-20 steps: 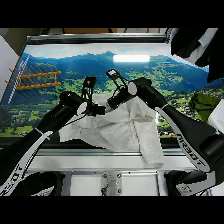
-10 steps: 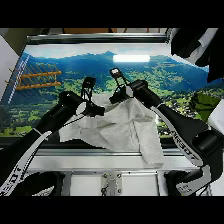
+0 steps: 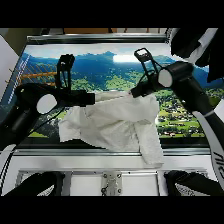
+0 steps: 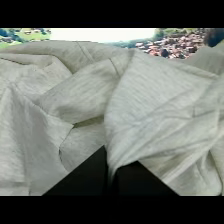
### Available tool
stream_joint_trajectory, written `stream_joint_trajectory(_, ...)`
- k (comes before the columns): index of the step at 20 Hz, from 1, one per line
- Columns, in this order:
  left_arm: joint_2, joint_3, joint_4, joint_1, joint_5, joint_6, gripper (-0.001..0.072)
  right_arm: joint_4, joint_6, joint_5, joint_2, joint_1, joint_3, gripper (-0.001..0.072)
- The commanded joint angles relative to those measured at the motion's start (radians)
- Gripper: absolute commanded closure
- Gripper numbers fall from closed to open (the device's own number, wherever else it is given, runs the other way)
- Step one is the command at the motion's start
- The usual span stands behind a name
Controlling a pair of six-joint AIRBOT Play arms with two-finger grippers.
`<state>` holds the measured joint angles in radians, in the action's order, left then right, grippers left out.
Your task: Fold the clothes and pants, and hang the long-sleeved shirts on hangers.
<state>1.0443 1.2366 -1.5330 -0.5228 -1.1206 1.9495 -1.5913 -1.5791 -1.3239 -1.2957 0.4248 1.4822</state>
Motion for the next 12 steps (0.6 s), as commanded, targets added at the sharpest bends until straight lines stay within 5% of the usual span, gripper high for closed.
stream_joint_trajectory(1,-0.001,0.014,0.117,-0.011,-0.106,-0.061,0.0685,0.003,-0.02,-0.283,0.136,0.0,-0.084,0.0686)
stream_joint_trajectory(6,0.116,0.014,0.11,-0.136,-0.115,-0.088,0.0685,0.002,-0.079,-0.181,0.254,0.0,-0.328,0.0686)
stream_joint_trajectory(12,0.234,0.014,0.109,-0.161,-0.111,-0.087,0.0685,0.005,-0.097,-0.001,0.195,-0.071,-0.357,0.0685)
